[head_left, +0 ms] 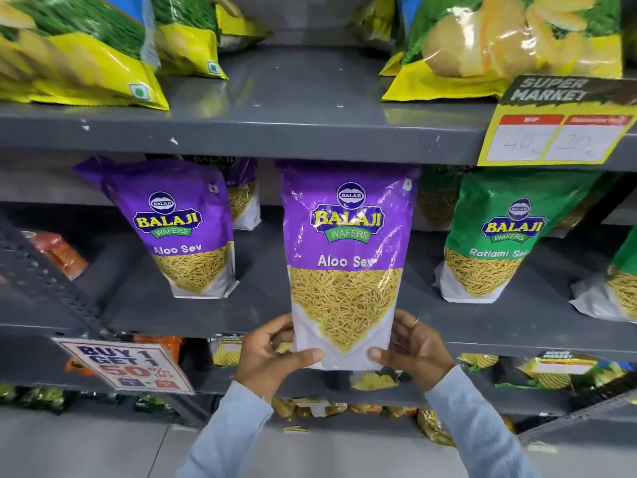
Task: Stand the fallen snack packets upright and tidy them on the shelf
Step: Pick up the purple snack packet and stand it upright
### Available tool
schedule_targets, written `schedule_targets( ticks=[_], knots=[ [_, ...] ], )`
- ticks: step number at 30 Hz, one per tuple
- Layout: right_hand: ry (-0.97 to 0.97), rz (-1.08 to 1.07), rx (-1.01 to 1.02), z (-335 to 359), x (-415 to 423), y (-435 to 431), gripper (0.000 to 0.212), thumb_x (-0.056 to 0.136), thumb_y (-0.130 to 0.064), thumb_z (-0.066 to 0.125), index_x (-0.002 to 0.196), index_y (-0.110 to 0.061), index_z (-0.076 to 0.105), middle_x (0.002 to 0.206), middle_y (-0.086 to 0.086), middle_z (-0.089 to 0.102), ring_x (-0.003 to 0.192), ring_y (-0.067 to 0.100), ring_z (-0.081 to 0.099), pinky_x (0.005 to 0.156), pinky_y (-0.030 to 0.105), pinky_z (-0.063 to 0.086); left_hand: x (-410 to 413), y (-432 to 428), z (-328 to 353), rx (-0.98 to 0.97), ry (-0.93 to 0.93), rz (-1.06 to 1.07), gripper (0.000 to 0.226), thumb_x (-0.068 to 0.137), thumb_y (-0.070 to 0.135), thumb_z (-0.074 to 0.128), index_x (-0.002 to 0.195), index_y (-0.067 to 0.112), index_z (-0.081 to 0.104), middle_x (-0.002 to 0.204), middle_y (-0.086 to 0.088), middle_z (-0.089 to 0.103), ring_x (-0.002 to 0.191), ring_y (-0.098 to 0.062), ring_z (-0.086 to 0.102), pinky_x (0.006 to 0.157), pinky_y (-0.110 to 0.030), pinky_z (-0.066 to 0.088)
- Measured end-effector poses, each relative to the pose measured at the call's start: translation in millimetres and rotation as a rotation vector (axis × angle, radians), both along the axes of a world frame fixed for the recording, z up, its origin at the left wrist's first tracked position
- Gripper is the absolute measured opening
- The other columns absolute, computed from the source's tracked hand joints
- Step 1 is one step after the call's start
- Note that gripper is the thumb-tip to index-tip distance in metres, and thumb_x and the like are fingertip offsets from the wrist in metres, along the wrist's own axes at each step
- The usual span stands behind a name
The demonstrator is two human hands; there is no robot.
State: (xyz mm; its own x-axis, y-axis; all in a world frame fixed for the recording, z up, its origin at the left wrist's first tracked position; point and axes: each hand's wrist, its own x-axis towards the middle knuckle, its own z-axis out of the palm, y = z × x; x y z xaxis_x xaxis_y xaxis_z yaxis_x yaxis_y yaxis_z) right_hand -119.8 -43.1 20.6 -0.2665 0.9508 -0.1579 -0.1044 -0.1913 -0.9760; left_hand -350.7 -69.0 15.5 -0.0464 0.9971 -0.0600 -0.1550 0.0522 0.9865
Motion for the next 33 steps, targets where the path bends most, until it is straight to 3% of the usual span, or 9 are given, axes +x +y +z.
schedule_targets(
  ticks=[4,7,12,15,17,19,22,27,33],
  knots=[
    [-0.080,-0.032,0.054,-7,-5,42,0.066,0.039,0.004,0.080,0.096,-0.016,0.053,0.080,-0.014,0.076,0.081,0.005,0.067,0.065,0.016,0.054,4,38,-7,0.041,0.138,0.064,0.050,0.047,-0.005,0.083,0.089,0.019,0.070,0.079,0.010,0.076,0.079,-0.009,0.068,0.068,-0.021,0.056],
    [-0.103,-0.076,0.084,-18,-15,72,0.067,0.043,0.007,0.073,0.102,-0.013,0.048,0.079,-0.015,0.075,0.079,0.002,0.067,0.065,0.016,0.055,8,69,-16,0.043,0.180,0.129,0.050,0.050,-0.014,0.079,0.082,0.022,0.067,0.082,0.005,0.074,0.081,-0.017,0.067,0.075,-0.028,0.056],
    [-0.165,-0.168,0.045,-41,-29,104,0.087,0.041,0.010,0.068,0.122,-0.003,0.040,0.100,0.002,0.062,0.090,0.016,0.062,0.068,0.019,0.057,13,102,-32,0.021,0.253,0.171,0.053,0.048,-0.011,0.075,0.081,0.028,0.060,0.087,-0.008,0.068,0.080,-0.022,0.064,0.079,-0.037,0.054],
    [-0.216,-0.207,0.025,-49,-34,110,0.090,0.048,0.019,0.068,0.129,0.002,0.034,0.113,0.011,0.054,0.105,0.024,0.051,0.068,0.014,0.054,15,111,-41,0.029,0.317,0.166,0.051,0.049,-0.003,0.070,0.084,0.031,0.054,0.091,-0.008,0.068,0.079,-0.017,0.064,0.075,-0.025,0.056],
    [-0.247,-0.224,0.026,-48,-37,112,0.076,0.061,0.028,0.060,0.128,0.003,0.034,0.119,0.013,0.051,0.111,0.025,0.049,0.076,0.013,0.052,16,115,-42,0.022,0.371,0.151,0.052,0.058,-0.008,0.069,0.090,0.027,0.049,0.095,-0.007,0.066,0.079,-0.010,0.063,0.075,-0.021,0.056],
    [-0.272,-0.242,0.023,-49,-39,113,0.066,0.068,0.026,0.055,0.127,0.004,0.035,0.124,0.020,0.052,0.114,0.027,0.050,0.094,0.029,0.048,16,118,-44,0.011,0.450,0.118,0.052,0.063,-0.006,0.070,0.100,0.022,0.047,0.101,-0.003,0.064,0.087,-0.014,0.062,0.088,-0.032,0.053],
    [-0.332,-0.285,-0.013,-51,-38,110,0.059,0.073,0.017,0.058,0.126,-0.001,0.039,0.127,0.023,0.054,0.114,0.032,0.054,0.104,0.047,0.041,13,117,-46,-0.036,0.618,0.014,0.066,0.065,0.006,0.077,0.120,0.015,0.043,0.113,0.001,0.055,0.104,-0.016,0.049,0.095,-0.029,0.040],
    [-0.501,-0.247,0.022,-48,-37,100,0.060,0.074,0.003,0.066,0.129,-0.007,0.041,0.128,0.017,0.058,0.116,0.032,0.057,0.104,0.047,0.043,10,117,-52,-0.123,0.695,-0.018,0.074,0.068,0.020,0.076,0.130,0.024,0.036,0.136,-0.015,0.050,0.130,-0.037,0.039,0.108,-0.048,0.037],
    [-0.674,-0.226,0.057,-42,-39,90,0.059,0.075,-0.008,0.069,0.128,-0.010,0.043,0.129,0.012,0.058,0.117,0.031,0.055,0.103,0.040,0.041,7,115,-57,-0.130,0.770,-0.043,0.073,0.075,0.032,0.070,0.136,0.023,0.031,0.150,-0.012,0.034,0.144,-0.034,0.012,0.115,-0.048,0.025]
  ],
)
